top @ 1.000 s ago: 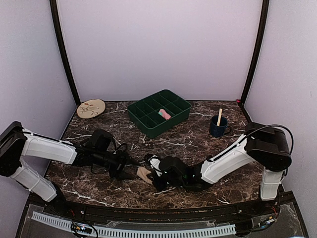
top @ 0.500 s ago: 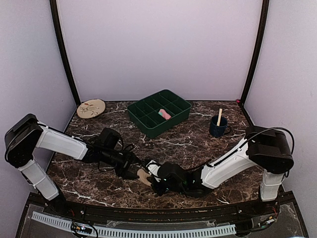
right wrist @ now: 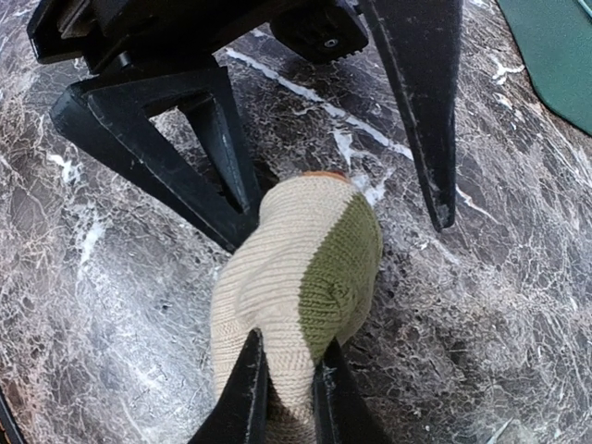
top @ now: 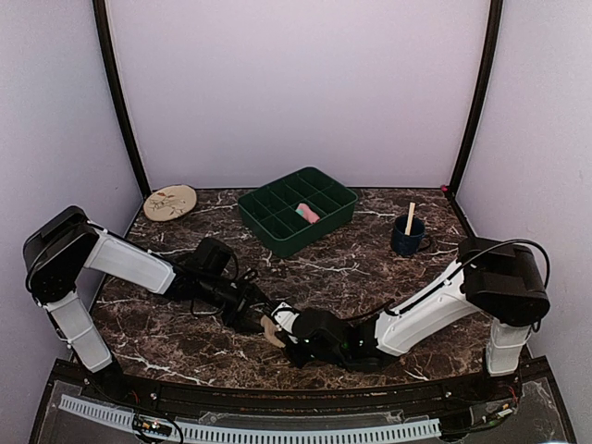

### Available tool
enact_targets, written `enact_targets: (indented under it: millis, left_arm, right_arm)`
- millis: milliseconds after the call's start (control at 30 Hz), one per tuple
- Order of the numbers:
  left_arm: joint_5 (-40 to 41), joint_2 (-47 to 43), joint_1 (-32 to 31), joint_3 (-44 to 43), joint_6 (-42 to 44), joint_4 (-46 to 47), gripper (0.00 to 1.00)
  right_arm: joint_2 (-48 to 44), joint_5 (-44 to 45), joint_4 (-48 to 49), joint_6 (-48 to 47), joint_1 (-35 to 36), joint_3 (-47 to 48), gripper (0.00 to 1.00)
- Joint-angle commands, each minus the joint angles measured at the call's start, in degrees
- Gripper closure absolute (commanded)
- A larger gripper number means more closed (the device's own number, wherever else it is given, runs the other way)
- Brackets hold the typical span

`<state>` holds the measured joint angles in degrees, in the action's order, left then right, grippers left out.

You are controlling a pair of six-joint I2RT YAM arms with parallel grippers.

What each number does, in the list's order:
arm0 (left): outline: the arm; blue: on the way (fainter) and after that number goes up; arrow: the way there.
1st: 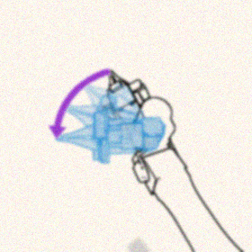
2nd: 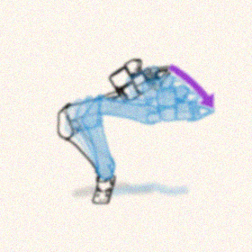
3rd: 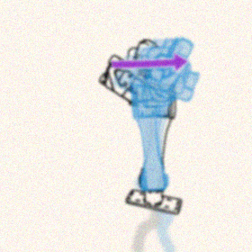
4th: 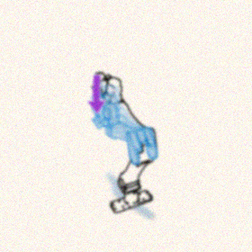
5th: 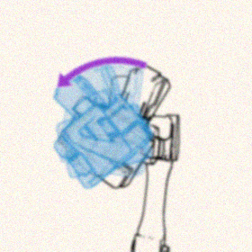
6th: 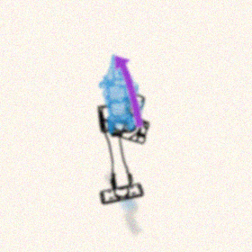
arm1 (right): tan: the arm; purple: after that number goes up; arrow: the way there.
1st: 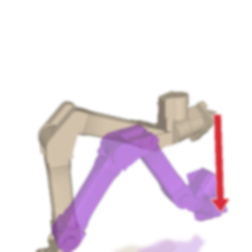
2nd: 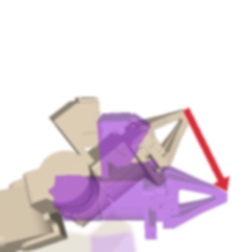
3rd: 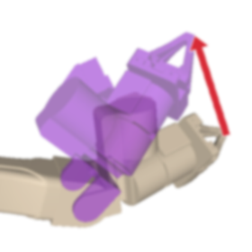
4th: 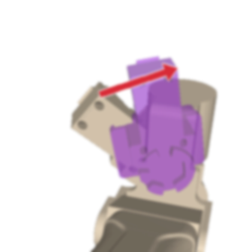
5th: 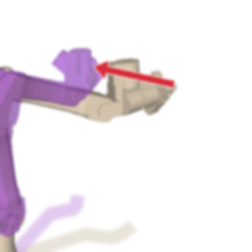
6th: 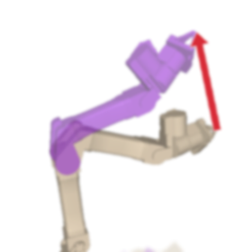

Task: Roll the socks
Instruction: Roll the sock at the center of the board, then pick up the sock from the center of the board.

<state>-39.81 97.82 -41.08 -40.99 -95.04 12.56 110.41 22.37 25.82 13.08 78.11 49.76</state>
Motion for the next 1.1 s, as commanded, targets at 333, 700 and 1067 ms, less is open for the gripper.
enact_targets:
  millis: [333, 700, 1067]
  left_arm:
    - [-3.1, -16.3, -0.1, 1.7, 0.6, -11.7, 0.36]
    - [-0.9, -12.5, -0.2, -0.8, -0.9, -8.2, 0.36]
    - [-2.2, -5.5, -0.2, -2.5, -0.5, -4.1, 0.36]
  right_arm:
    - [0.5, 2.6, -3.9, -1.0, 0.9, 1.5, 1.00]
    - [0.7, 2.2, -3.9, -1.3, 1.1, 2.4, 1.00]
    - [0.7, 3.3, -2.4, -0.7, 1.3, 1.8, 1.00]
